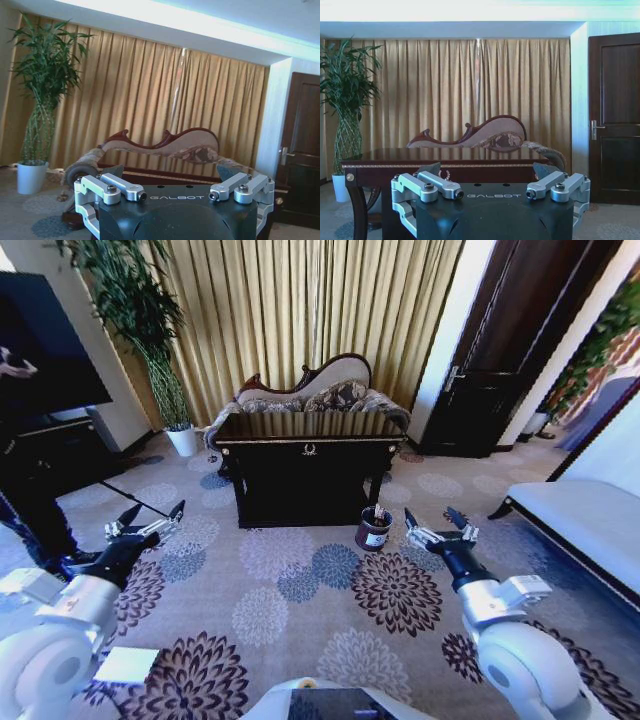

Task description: Move to the front of the table and place the trash on the table into the trash bin.

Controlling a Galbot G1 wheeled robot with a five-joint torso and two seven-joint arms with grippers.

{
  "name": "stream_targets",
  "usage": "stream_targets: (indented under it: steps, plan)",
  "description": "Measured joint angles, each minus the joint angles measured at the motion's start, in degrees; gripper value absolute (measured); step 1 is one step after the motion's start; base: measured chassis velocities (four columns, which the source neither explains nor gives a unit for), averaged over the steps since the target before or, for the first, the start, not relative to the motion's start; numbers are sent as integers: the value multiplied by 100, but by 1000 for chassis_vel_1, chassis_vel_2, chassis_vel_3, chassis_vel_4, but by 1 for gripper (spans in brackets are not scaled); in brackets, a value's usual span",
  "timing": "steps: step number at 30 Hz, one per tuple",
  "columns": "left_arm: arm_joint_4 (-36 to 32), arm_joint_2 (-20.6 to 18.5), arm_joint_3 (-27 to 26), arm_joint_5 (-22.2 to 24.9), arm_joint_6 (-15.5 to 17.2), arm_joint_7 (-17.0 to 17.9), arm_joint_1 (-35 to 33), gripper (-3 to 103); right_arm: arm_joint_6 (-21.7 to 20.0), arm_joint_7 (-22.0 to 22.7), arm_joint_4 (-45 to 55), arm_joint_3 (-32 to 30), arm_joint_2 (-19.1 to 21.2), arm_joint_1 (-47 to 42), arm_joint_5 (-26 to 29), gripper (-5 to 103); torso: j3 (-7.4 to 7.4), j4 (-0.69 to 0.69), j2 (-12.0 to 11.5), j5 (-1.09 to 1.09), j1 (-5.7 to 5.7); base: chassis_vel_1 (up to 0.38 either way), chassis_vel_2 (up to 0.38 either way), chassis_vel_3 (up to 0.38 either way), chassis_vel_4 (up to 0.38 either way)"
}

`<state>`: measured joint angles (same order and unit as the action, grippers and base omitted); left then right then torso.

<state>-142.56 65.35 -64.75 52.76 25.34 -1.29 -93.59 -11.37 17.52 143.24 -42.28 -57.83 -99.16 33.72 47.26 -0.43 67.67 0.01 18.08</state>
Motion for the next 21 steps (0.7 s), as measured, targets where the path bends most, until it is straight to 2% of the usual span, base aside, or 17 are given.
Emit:
stream_targets:
  steps: [9, 13, 15, 16, 18, 21]
  plan:
    - [-63, -14, 8, 66, 166, 1, 11, 100, -147, 81, 0, -10, 5, -26, -23, 100, 0, 0, 0, -1, 0, 0, 0, 0, 0]
    - [-67, -54, -74, 12, 480, 81, 27, 100, -351, 90, 0, -25, 9, -75, -5, 100, 0, 0, 0, -1, 0, 0, 0, 0, 0]
    - [-68, -85, -133, -316, 621, 122, 36, 100, -417, 90, 0, -19, 15, -77, 38, 100, 0, 0, 1, -1, 0, 0, 0, 0, 0]
    - [-68, -85, -133, -316, 621, 122, 36, 100, -417, 90, 0, -19, 15, -77, 38, 100, 0, 0, 1, -1, 0, 0, 0, 0, 0]
    - [-69, -105, -172, -701, 633, 107, 40, 100, -452, 90, 0, -12, 28, -57, 71, 100, 0, 0, 0, -1, 0, 0, 0, 0, 0]
    - [-69, -107, -193, -860, 610, 72, 40, 100, -459, 92, 0, -11, 40, -28, 82, 100, 0, 0, 0, -1, 0, 0, 0, 0, 0]
